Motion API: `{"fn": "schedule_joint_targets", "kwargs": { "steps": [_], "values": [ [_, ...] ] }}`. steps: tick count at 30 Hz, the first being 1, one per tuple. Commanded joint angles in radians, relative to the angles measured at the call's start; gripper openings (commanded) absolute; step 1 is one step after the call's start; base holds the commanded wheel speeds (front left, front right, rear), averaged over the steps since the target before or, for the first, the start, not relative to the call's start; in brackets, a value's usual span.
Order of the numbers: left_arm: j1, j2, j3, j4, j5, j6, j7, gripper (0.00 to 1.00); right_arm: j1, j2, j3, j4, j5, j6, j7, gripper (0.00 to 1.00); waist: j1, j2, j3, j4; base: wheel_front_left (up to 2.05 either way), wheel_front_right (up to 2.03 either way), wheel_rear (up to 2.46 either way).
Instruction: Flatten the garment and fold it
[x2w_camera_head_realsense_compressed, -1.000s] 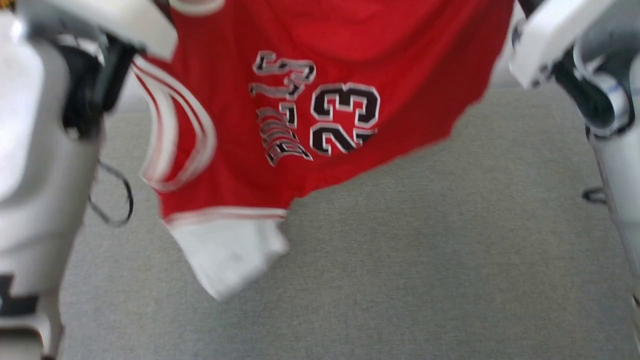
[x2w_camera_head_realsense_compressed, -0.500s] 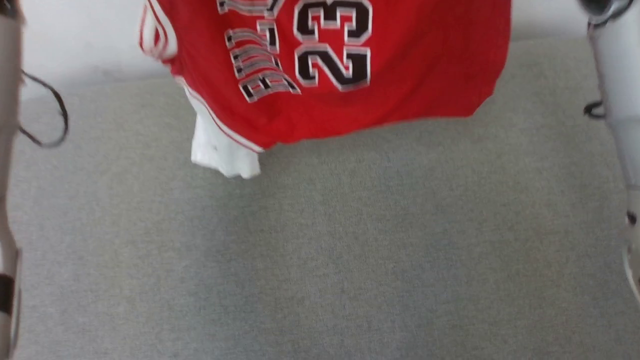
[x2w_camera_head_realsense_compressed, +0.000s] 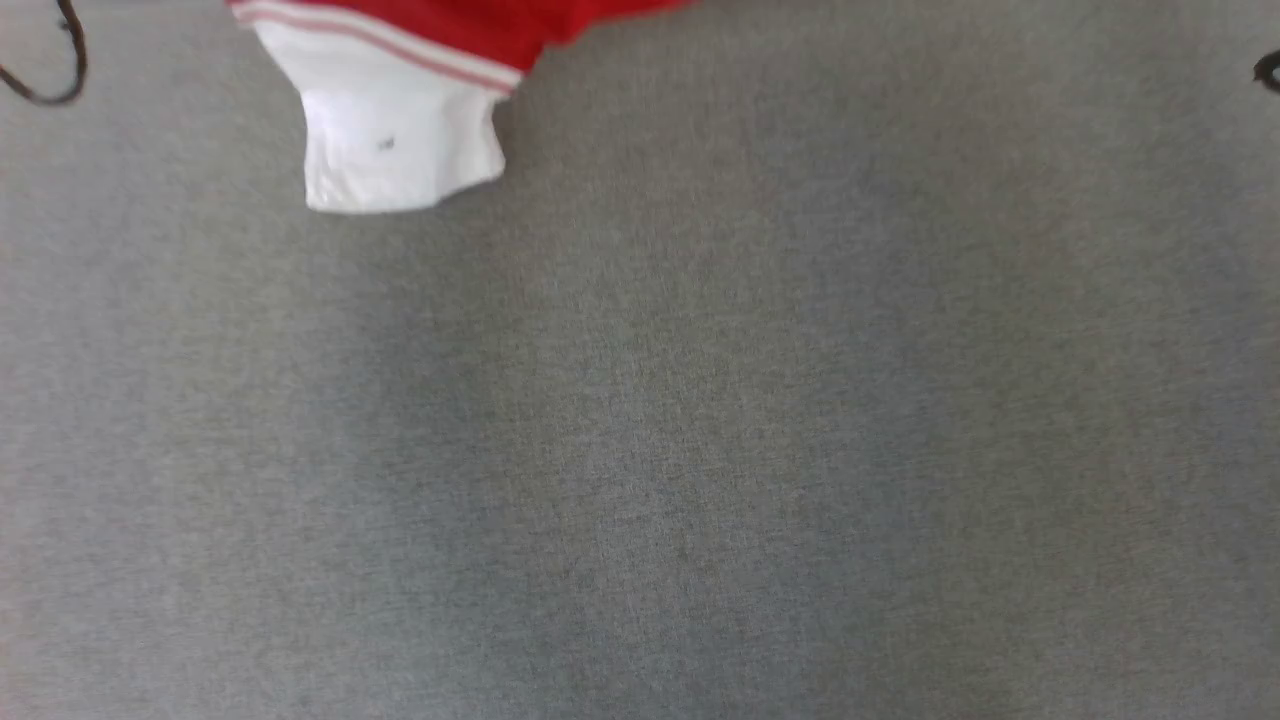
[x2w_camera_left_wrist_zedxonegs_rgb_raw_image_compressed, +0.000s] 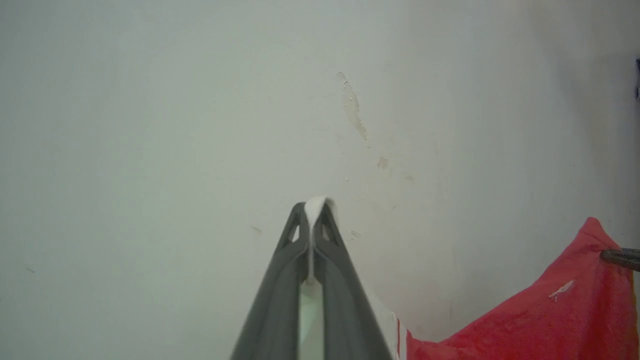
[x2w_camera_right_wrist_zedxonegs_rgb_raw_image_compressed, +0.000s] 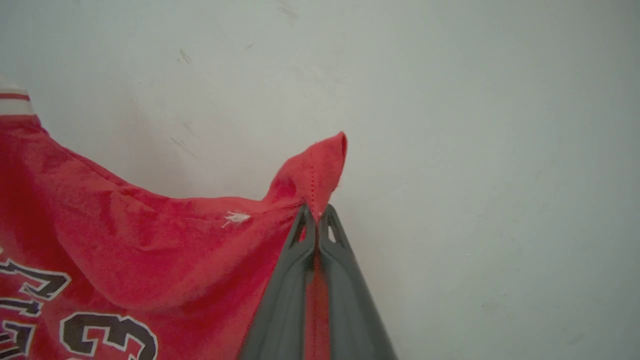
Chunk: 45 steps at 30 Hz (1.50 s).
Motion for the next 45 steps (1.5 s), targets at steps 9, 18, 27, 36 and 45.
{"fn": "schedule_joint_targets", "kwargs": {
  "steps": [9,18,27,36,45],
  "values": [
    [-0.171,-0.024,-0.009,0.0,0.054,-0.025,-0.162,0.0,-0.113,0.008,-0.061,0.007,-0.098,-0.001,-0.117,0.0,-0.0003,0.0,0.21,0.004,0.0,0.0,0.0],
    [-0.12,-0.031,0.021,-0.059,0.027,-0.047,-0.184,0.0,-0.111,-0.025,-0.06,0.015,-0.117,-0.001,-0.198,0.0,-0.0003,0.0,0.338,0.023,0.0,0.0,0.0],
    [0.101,-0.022,0.135,-0.232,-0.023,-0.05,-0.185,0.0,-0.039,-0.04,-0.005,0.02,-0.073,-0.001,-0.266,0.0,-0.0003,0.0,0.399,0.038,0.0,0.0,0.0],
    [0.426,-0.011,0.238,-0.43,-0.069,-0.05,-0.185,0.0,0.169,-0.092,0.113,-0.074,0.097,-0.001,-0.348,0.0,-0.0003,0.0,0.341,0.056,0.0,0.0,0.0],
    [0.793,0.064,0.239,-0.549,-0.111,-0.051,-0.185,0.0,0.511,-0.189,0.137,-0.336,0.249,-0.001,-0.313,0.0,-0.0003,0.0,0.24,0.051,0.0,0.0,0.0]
  ]
}}
